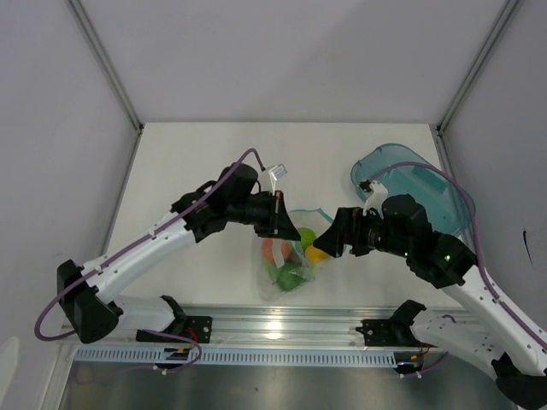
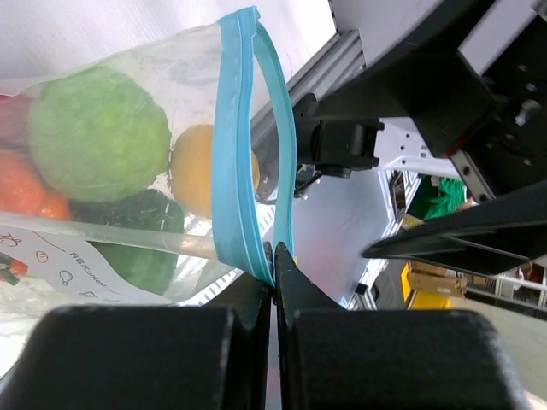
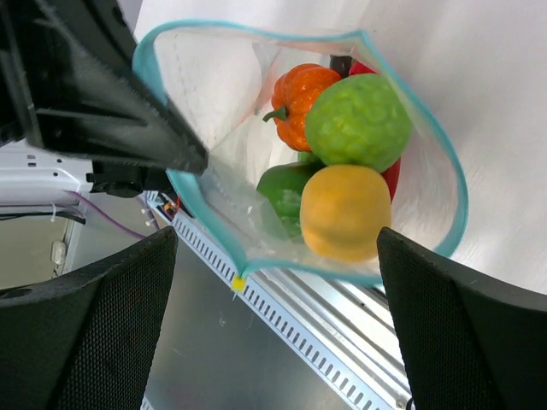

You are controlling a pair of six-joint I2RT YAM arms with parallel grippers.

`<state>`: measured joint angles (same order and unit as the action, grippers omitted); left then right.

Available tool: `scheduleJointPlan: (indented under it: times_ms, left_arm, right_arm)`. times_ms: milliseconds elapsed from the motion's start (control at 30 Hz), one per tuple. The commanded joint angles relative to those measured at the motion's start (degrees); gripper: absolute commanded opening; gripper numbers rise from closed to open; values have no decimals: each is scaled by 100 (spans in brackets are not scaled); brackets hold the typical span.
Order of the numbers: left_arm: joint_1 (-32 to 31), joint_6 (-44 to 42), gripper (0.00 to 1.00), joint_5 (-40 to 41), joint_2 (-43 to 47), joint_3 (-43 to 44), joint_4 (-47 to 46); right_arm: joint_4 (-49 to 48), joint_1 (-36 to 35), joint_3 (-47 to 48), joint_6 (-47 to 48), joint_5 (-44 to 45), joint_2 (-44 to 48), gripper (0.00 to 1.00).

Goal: Place the food in the zip-top bag and seal the zipper
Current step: Place the fake fruit in the zipper food storage bag, then adjust the zipper food storage bag at the center of the board.

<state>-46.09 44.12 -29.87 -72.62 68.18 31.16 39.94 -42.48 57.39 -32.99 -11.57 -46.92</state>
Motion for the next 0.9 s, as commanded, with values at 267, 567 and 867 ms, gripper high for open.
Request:
scheduleJointPlan:
  times_ms: [267,567,867]
  left_arm:
    - [47,861,0,1079,459,-59,-707]
    - [47,1327,0,1221,389,-95,-1032]
    - [47,1442,1,957,389,-270,-1305]
  right_arm:
    - [-65,-103,-87,-339,-627,719,85]
    - [5,-691,-70,-225,-118,306,59]
    - [66,-1262,-8,-129,1218,-335,56]
